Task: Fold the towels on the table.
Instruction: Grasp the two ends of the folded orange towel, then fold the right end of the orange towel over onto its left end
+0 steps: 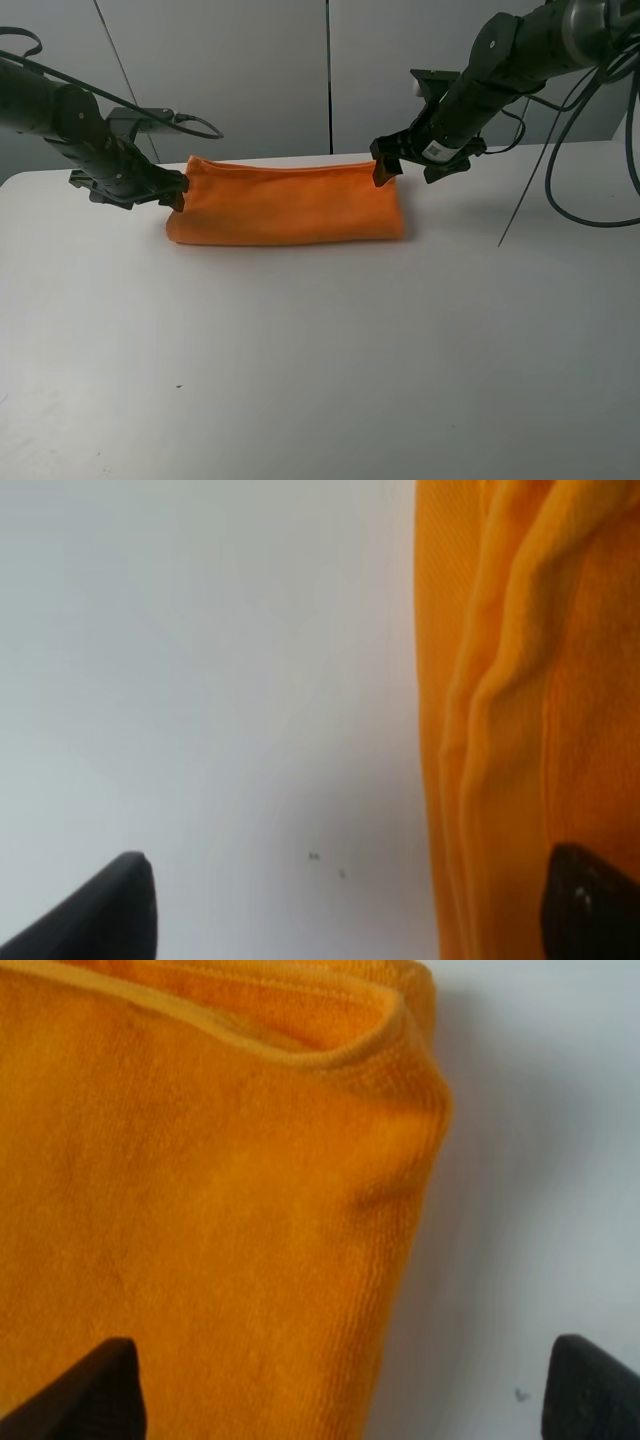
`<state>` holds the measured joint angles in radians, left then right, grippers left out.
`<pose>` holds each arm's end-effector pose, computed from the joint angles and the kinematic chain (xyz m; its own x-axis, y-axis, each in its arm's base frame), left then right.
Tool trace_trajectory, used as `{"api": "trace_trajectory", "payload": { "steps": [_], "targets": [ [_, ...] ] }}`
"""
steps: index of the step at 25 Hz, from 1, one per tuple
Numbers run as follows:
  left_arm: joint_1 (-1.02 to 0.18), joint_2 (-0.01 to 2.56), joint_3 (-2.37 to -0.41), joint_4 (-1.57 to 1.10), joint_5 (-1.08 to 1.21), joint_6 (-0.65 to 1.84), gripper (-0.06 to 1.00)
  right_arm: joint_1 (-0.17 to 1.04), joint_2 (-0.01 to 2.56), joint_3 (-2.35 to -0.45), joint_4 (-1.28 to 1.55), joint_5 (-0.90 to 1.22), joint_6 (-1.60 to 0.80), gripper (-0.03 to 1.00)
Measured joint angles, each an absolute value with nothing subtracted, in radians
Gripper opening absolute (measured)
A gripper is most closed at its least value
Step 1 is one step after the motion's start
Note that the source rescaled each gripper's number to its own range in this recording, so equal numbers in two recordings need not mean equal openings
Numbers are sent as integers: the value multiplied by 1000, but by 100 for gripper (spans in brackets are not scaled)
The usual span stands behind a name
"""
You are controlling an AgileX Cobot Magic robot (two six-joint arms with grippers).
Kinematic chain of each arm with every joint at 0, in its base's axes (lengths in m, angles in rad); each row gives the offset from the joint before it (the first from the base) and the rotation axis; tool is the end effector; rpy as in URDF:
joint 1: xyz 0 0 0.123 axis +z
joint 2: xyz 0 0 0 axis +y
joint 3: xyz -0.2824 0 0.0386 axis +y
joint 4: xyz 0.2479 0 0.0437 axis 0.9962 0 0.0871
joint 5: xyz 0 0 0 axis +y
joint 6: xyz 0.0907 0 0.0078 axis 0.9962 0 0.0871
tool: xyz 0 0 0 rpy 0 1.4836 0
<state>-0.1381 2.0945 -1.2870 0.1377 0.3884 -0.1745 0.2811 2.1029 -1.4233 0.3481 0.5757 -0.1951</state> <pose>0.4150 -0.0529 0.1180 -0.8895 0.0763 -0.4505 0.0727 0.9970 0.0253 0.4123 0.1367 0.1436 -0.9034 -0.1584 -0.3984 -0.2578 0.9432 0.2097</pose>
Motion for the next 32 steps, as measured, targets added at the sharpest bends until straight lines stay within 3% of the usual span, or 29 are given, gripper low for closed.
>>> {"api": "trace_trajectory", "payload": {
  "steps": [11, 20, 32],
  "targets": [
    [-138, 2157, -1289, 131, 368, -173, 99, 277, 2119, -1426, 426, 577, -237, 86],
    [-138, 2159, -1289, 125, 375, -173, 99, 171, 2140, -1428, 737, 616, -436, 86],
    [-138, 2159, -1294, 121, 396, -168, 99, 170, 2243, -1429, 821, 628, -461, 86]
  ]
}}
